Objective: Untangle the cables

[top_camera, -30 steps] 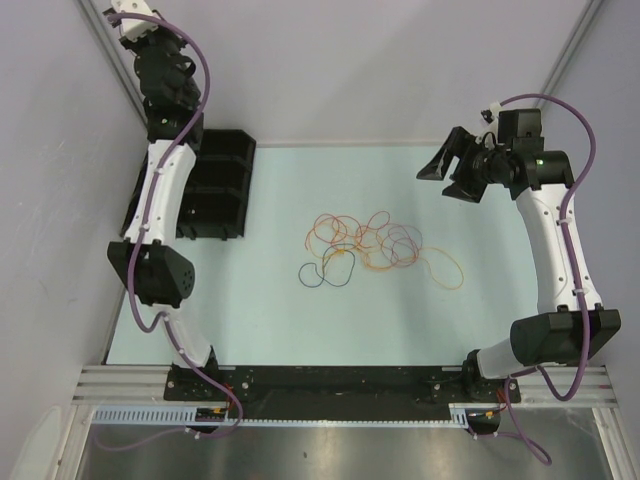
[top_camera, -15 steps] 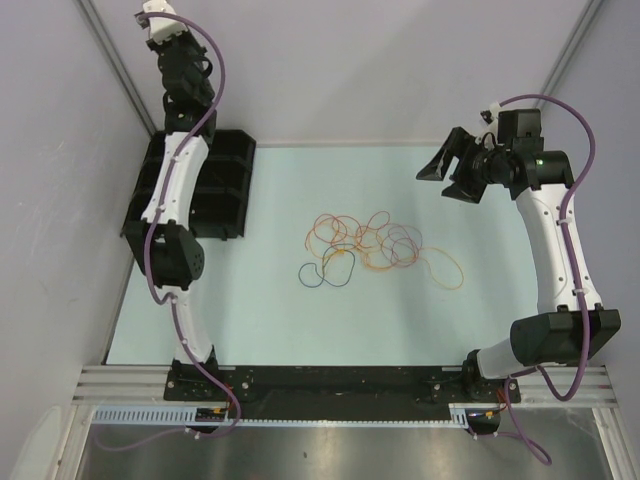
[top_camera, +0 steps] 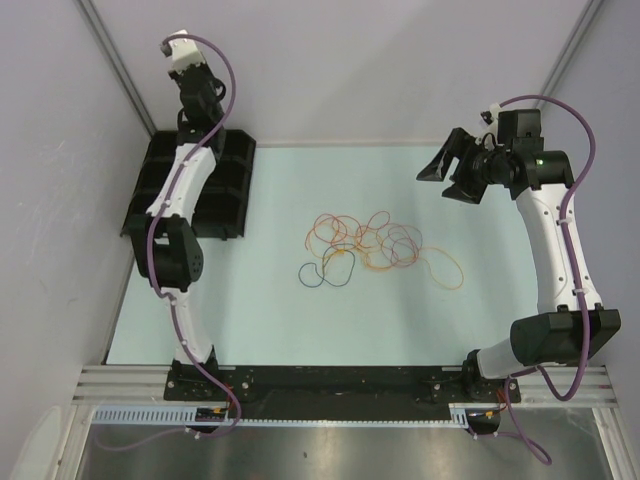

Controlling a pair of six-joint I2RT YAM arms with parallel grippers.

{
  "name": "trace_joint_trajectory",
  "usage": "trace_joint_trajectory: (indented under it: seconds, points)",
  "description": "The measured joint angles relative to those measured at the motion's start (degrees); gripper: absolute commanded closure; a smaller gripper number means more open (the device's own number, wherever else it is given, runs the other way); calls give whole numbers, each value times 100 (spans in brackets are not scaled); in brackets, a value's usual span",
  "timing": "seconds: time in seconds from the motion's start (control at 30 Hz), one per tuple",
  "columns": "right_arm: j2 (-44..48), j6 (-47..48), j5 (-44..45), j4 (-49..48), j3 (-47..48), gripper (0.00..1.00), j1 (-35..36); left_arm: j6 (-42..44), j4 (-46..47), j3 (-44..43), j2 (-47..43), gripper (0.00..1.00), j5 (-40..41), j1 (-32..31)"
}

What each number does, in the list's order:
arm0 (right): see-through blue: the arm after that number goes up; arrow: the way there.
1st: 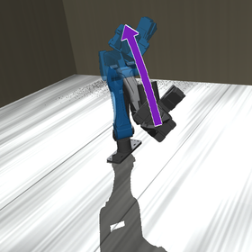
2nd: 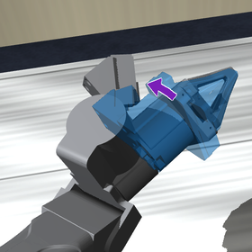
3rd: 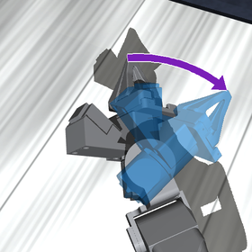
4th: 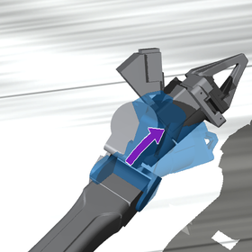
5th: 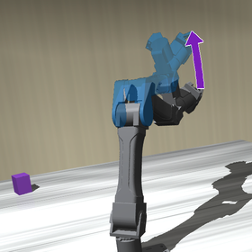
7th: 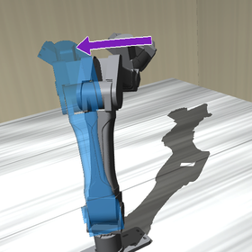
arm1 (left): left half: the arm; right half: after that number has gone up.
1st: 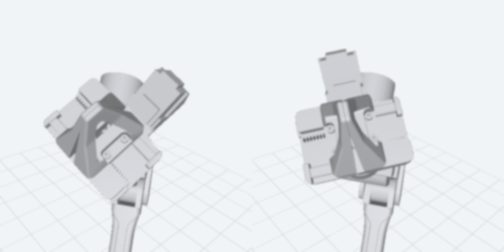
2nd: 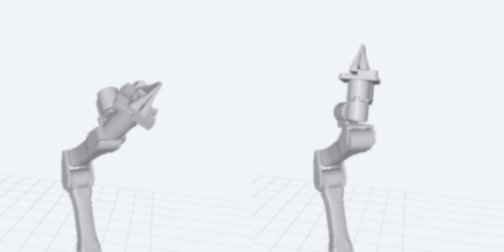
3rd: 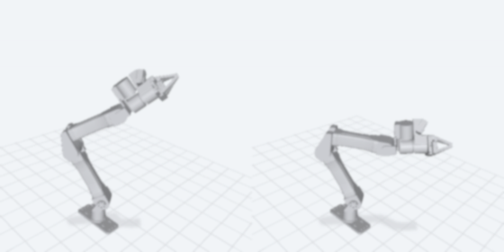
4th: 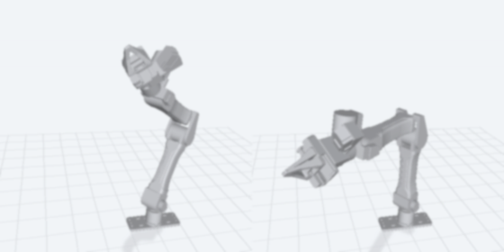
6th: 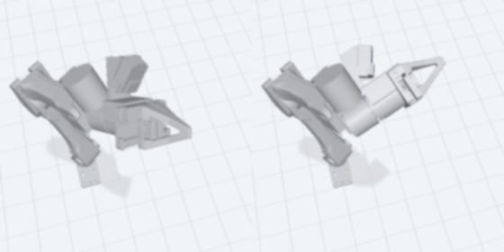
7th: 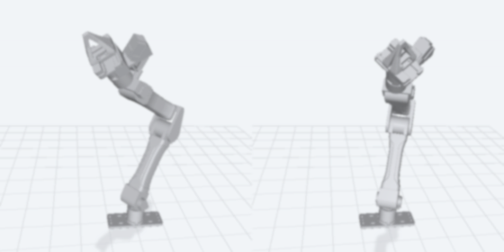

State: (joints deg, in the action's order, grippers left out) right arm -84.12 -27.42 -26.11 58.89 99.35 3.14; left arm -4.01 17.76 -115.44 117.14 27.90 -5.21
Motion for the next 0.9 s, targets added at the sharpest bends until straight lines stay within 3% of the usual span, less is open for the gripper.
trace_joint_trajectory:
  seconds: [0.23,0.5,0.73,0.9]
  points:
    - [-79,2,-4,0,4,19,-52,-212,4,1438,-323,100,46,0]
    - [-160,2,-17,-2,4,19,-63,-498,-131,1633,-358,97,57,37]
    - [-160,2,-26,-4,4,19,-63,-1193,-662,1353,-175,100,-94,308]
    - [-160,0,-26,-7,4,20,-70,-1862,-1692,-168,564,100,415,365]
